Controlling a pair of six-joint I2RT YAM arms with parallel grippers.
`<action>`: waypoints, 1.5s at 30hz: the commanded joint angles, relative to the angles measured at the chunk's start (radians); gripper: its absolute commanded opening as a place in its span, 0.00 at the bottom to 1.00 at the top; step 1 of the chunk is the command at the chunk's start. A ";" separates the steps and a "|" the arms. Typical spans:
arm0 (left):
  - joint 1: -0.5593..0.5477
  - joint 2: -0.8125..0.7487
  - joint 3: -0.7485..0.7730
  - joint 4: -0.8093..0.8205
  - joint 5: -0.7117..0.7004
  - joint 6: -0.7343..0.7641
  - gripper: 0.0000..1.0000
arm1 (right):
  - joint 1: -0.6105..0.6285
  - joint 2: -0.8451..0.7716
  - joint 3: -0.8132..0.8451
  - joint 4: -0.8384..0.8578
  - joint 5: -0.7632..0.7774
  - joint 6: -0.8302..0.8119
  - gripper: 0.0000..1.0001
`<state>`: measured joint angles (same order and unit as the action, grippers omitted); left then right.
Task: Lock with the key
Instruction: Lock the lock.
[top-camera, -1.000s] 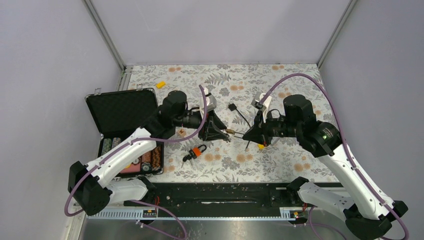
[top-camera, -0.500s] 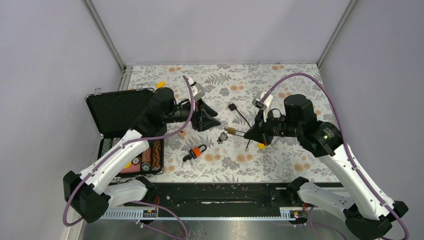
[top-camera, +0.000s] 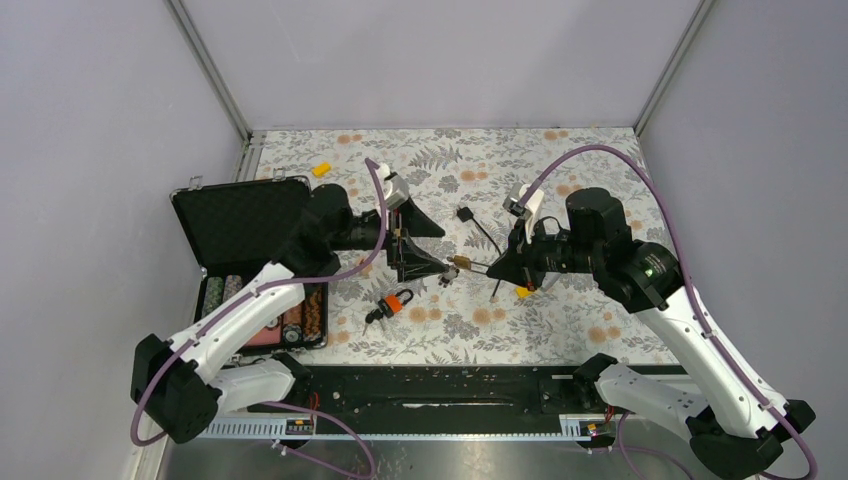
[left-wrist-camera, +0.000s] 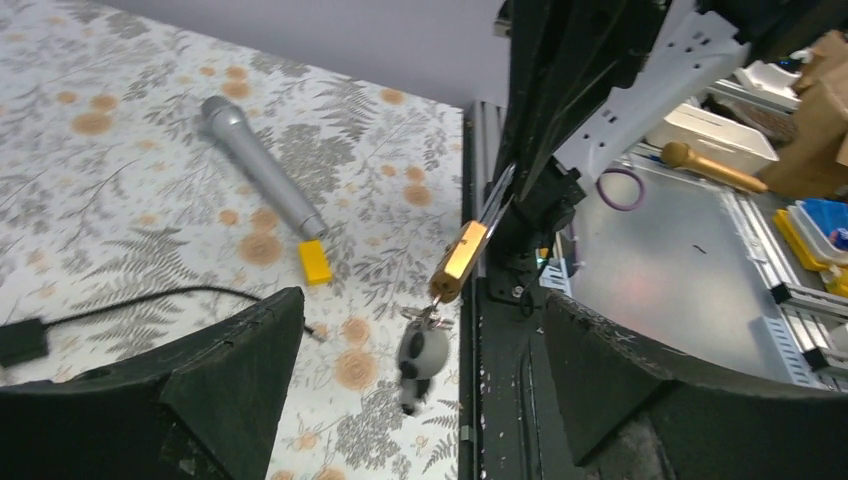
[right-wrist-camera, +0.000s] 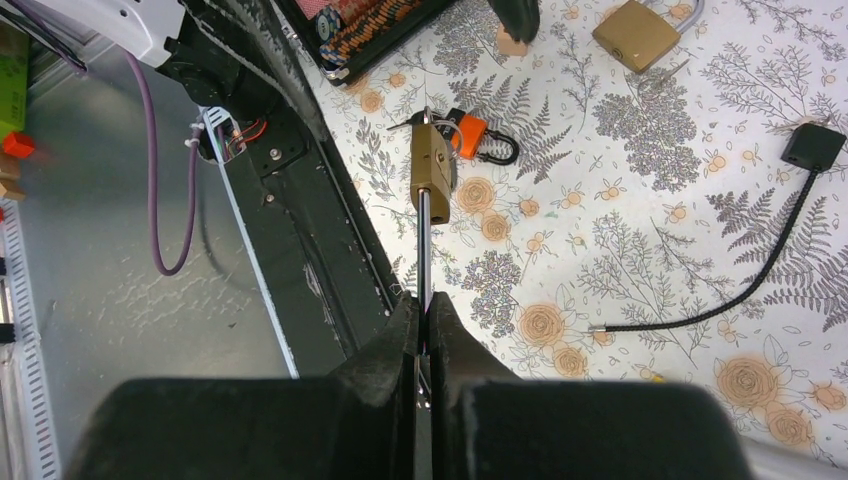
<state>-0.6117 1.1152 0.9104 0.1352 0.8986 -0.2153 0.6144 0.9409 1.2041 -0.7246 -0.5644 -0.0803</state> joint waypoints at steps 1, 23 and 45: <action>-0.030 0.041 -0.014 0.241 0.125 -0.095 0.88 | -0.002 -0.003 0.040 0.031 -0.045 0.001 0.00; -0.084 0.114 -0.041 0.510 0.215 -0.234 0.13 | -0.001 -0.037 0.015 0.137 -0.145 0.060 0.00; -0.112 0.128 -0.002 0.501 0.143 -0.431 0.00 | -0.001 -0.107 -0.107 0.449 -0.110 0.179 0.00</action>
<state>-0.6952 1.2266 0.8688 0.5793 1.0756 -0.6037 0.6132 0.8314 1.1034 -0.5129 -0.6670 0.0090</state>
